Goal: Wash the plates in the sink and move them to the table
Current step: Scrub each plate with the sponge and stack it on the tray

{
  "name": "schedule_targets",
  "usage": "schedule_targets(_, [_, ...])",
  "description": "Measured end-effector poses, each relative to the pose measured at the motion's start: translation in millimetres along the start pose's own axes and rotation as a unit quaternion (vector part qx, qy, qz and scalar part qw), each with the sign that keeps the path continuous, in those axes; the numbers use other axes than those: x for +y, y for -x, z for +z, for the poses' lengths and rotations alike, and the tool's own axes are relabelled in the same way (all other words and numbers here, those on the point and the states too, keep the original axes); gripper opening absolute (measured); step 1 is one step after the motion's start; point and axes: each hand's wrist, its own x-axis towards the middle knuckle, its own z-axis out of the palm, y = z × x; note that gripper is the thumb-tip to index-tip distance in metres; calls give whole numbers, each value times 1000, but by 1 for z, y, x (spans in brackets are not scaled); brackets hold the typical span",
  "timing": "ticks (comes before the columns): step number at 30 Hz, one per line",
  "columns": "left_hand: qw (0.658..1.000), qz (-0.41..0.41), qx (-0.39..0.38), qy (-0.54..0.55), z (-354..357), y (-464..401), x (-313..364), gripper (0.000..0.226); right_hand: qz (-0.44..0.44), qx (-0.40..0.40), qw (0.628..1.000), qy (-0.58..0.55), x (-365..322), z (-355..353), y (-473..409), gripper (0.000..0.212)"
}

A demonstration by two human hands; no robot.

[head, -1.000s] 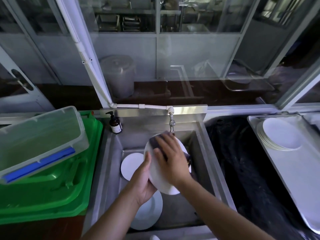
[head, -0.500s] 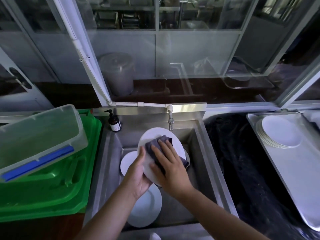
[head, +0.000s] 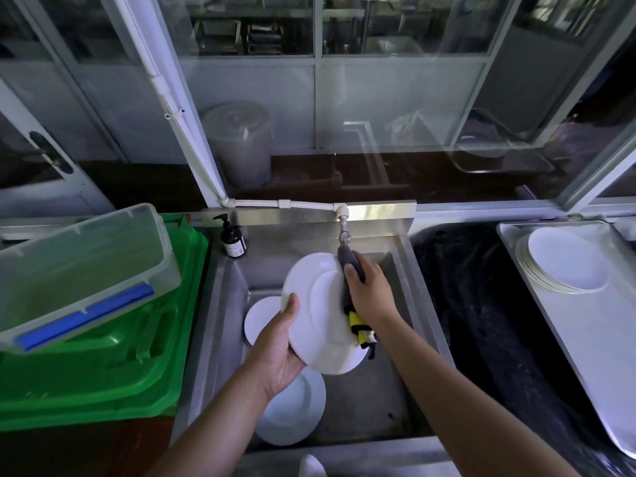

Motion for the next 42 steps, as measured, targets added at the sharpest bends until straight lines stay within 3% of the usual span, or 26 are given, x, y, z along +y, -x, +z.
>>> schedule_targets(4, [1000, 7, -9, -13, 5, -6, -3, 61, -141, 33, 986, 85, -13, 18, 17, 44])
schedule_targets(8, [999, 0, 12, 49, 5, -16, -4, 64, -242, 43, 964, 97, -16, 43, 49, 46])
schedule_targets(15, [986, 3, -7, 165, -15, -22, 10, 82, -419, 15, 893, 166, 24, 31, 77, 38])
schedule_targets(17, [984, 5, -31, 178, -21, -22, 7, 83, -392, 28, 908, 145, 37, 23, 73, 40])
schedule_targets(21, [986, 2, -33, 165, -26, -13, -1, 71, -258, 72, 961, 70, 49, 12, 58, 41])
schedule_targets(24, [994, -19, -23, 109, -24, -5, -4, 62, -104, 53, 993, 15, 42, 2, 39, 41])
schedule_targets(26, [997, -42, -17, 64, -21, 0, -7, 60, -69, 39, 997, 20, 38, -2, 28, 40])
schedule_targets(31, [998, -55, 10, 33, -11, -4, -17, 59, -150, 16, 982, 113, 24, 16, 37, 45])
schedule_targets(35, [992, -19, 39, 121, -14, -16, -10, 65, -294, 28, 942, 162, 32, 34, 74, 46])
schedule_targets(39, [982, -4, 55, 183, -19, -20, -2, 70, -348, -20, 907, 235, 53, 35, 90, 81])
schedule_targets(42, [972, -9, 61, 225, -16, -23, -7, 72, -367, -15, 888, 276, 59, 34, 79, 68])
